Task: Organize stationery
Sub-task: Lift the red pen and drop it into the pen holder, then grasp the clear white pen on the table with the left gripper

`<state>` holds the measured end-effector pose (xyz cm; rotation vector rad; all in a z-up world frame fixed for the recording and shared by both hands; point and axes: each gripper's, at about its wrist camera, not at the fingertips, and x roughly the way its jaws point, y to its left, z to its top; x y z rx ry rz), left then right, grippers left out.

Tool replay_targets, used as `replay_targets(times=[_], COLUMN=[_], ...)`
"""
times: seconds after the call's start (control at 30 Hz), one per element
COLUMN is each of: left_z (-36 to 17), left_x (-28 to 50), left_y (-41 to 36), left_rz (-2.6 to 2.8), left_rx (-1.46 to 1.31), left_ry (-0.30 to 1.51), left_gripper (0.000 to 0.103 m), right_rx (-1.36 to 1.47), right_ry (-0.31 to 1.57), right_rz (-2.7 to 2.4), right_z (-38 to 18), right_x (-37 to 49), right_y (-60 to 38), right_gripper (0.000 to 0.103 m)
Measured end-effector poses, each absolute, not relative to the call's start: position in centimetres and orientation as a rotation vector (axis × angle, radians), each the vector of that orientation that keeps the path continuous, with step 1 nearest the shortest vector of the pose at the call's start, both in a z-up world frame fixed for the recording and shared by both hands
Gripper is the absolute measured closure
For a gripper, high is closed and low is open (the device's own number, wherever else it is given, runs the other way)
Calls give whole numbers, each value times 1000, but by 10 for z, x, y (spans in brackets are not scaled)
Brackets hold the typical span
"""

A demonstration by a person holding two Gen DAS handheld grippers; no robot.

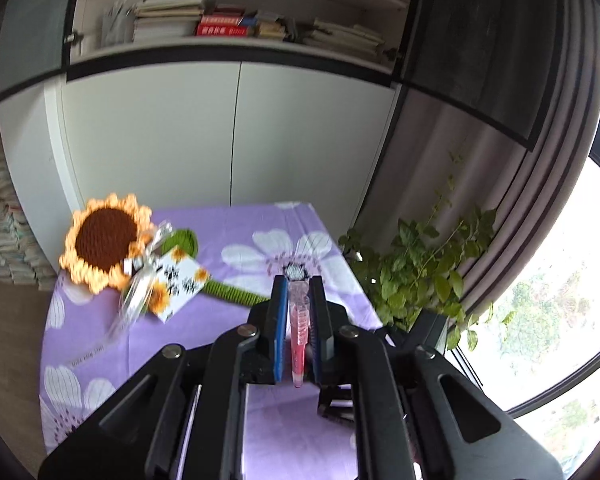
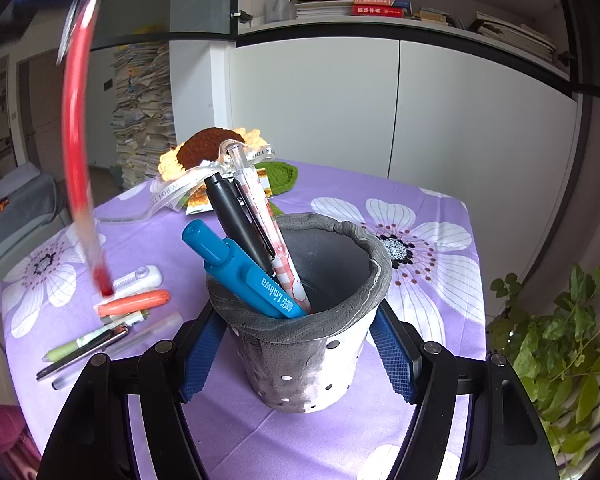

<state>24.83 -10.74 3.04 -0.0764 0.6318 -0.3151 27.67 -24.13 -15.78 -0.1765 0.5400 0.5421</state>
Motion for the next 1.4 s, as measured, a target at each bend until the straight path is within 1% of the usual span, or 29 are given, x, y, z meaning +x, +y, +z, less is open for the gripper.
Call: replay_targets(times=[0.17, 0.3, 0.57, 1.03, 1.4], left_z=[42, 34, 1, -47, -38], left_x=[255, 261, 284, 288, 281], left_y=[-127, -141, -149, -159, -140], left_rz=[-354, -321, -309, -326, -332], left_rx=[-62, -32, -24, 33, -15], left_ry=[600, 586, 687, 823, 827], left_gripper=[95, 95, 95, 94, 93], right_rx=[-176, -177, -176, -176, -178], right_ry=[540, 540, 540, 540, 545], right_rz=[542, 542, 542, 542, 537], right_z=[-158, -158, -157, -157, -157], right_x=[277, 276, 276, 276, 276], right_y=[-241, -241, -241, -241, -241], right_gripper=[30, 30, 30, 30, 30])
